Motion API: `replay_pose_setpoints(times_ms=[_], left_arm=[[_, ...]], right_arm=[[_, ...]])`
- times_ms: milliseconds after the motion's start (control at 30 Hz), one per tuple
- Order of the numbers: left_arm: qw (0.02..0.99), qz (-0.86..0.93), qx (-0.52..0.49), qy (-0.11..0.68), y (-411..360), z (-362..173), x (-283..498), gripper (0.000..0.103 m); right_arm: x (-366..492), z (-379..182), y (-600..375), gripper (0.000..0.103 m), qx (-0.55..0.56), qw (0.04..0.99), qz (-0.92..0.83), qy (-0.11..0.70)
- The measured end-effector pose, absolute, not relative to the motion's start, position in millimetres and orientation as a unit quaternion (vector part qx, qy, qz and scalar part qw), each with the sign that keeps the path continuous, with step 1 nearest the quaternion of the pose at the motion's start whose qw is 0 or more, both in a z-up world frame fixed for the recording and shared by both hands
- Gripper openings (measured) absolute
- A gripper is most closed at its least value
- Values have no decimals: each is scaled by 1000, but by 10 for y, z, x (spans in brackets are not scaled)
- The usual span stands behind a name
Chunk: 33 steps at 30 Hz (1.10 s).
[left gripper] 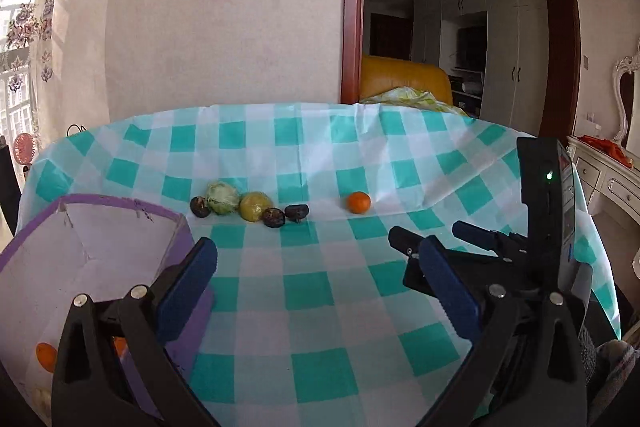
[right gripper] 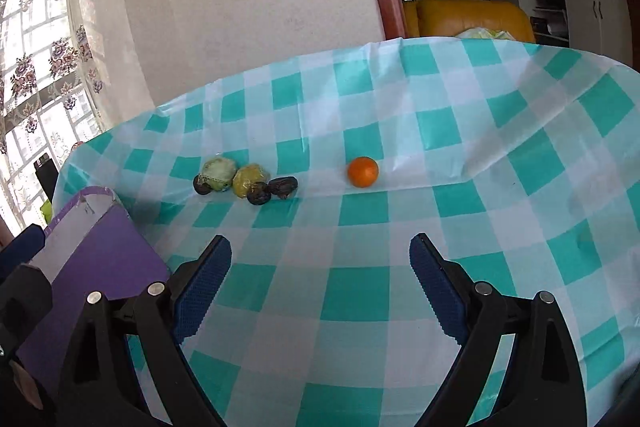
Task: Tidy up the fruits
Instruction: 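Move both tools back toward the remaining fruits on the tablecloth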
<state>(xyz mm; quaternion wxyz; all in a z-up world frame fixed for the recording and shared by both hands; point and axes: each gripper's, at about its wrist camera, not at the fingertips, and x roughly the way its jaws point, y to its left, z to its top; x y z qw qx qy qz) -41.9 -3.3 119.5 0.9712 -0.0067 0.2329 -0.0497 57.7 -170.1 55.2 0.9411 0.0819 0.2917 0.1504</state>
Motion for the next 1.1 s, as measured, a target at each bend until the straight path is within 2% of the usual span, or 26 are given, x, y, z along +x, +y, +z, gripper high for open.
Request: replay_pose_setpoints(times_ms=[167, 333, 467, 733, 867, 1100], left_arm=[[953, -22, -13, 301, -11, 616, 179, 101], [945, -9, -27, 326, 51, 353, 570, 101], [942, -13, -24, 336, 13, 294, 805, 101], [935, -6, -87, 344, 256, 273, 1166, 101], [920, -18, -142, 364, 424, 186, 1260, 101], [916, -29, -152, 371, 426, 153, 1265, 101]], right_arm=[[832, 331, -1899, 88, 77, 941, 106, 313], [1104, 193, -1968, 88, 87, 934, 82, 337], [1302, 205, -1929, 88, 82, 933, 80, 342], [1695, 161, -1878, 88, 65, 926, 94, 359], [1904, 108, -1907, 88, 64, 921, 111, 367], [2172, 56, -1893, 88, 77, 914, 119, 380]])
